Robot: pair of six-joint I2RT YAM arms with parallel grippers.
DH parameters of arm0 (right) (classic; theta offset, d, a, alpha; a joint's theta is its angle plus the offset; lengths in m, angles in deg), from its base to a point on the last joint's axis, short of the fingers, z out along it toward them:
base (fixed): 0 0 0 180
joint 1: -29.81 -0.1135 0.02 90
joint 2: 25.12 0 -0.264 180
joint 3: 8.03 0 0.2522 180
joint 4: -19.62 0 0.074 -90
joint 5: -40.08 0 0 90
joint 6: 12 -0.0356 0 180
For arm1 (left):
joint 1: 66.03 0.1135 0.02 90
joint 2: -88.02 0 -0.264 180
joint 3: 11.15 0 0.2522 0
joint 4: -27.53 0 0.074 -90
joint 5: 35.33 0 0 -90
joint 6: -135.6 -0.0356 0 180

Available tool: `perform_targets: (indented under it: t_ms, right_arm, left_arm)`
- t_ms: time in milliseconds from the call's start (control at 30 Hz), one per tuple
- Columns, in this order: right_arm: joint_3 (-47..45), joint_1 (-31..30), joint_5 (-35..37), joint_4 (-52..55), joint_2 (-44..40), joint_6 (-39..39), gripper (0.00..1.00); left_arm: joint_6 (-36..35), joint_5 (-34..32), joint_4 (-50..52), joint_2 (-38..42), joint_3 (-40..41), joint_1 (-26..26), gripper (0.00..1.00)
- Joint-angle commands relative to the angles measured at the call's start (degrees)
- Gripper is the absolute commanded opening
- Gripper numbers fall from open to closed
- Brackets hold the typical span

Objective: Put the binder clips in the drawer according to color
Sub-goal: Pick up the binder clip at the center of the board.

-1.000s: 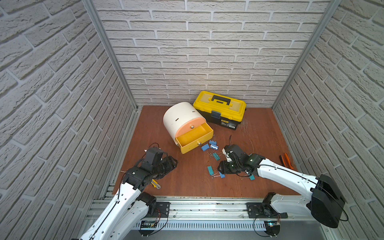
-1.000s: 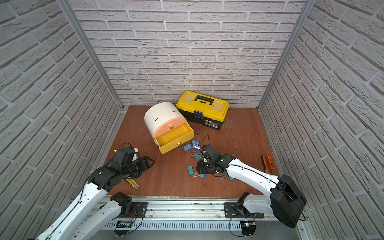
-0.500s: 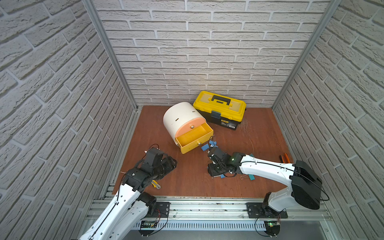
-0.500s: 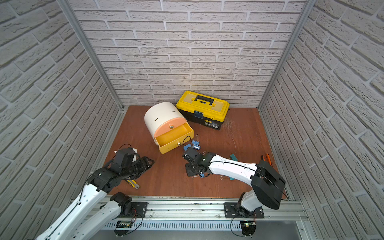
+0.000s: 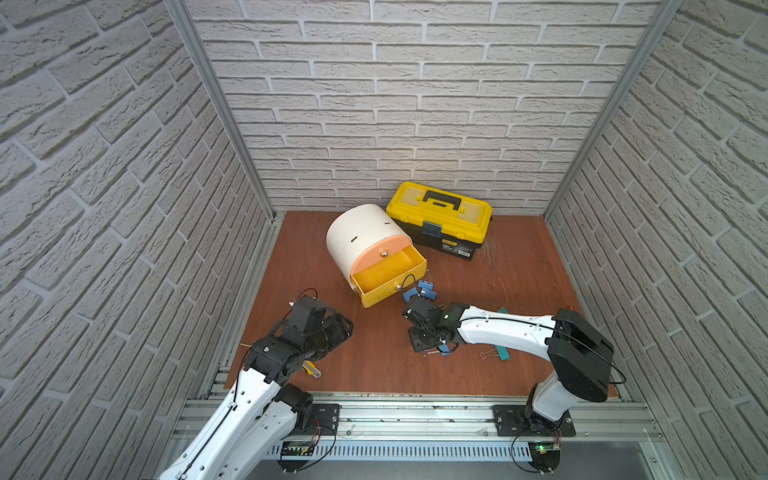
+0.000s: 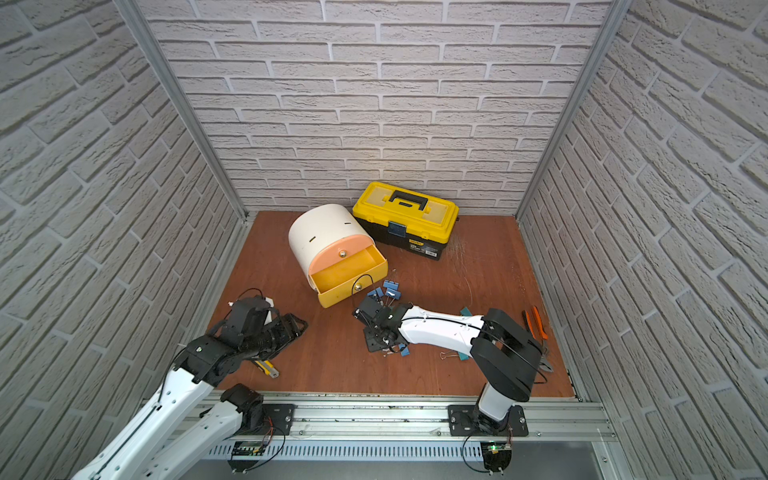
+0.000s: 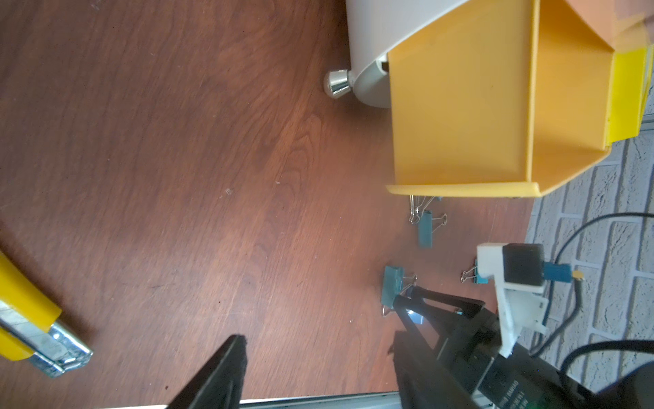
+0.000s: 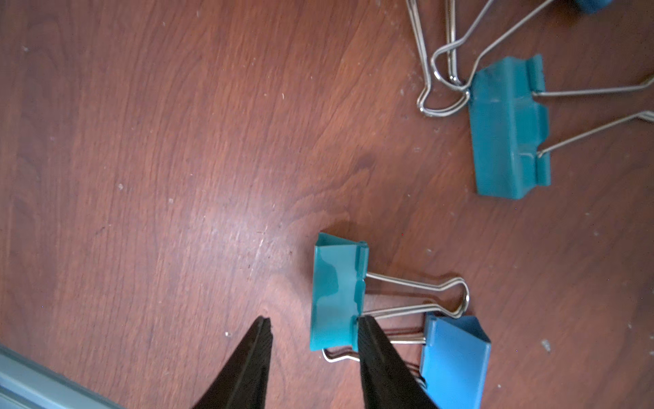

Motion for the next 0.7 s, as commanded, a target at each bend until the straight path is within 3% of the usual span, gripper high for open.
perform_targets:
  t_ms: [0,667]
  right_arm:
    - [1.2,-0.6,1.4,-0.6,0.9,0.4,0.41]
    - [0.7,-0.7,3.3,-0.9,3.4,-0.9,0.41]
  left_arm:
    - [0.0,-0.8,0.0,-0.3,-0.9,-0.3,0.70]
    - [0.0,-0.5,0.3,0.0,-1.1,-0.3,0.70]
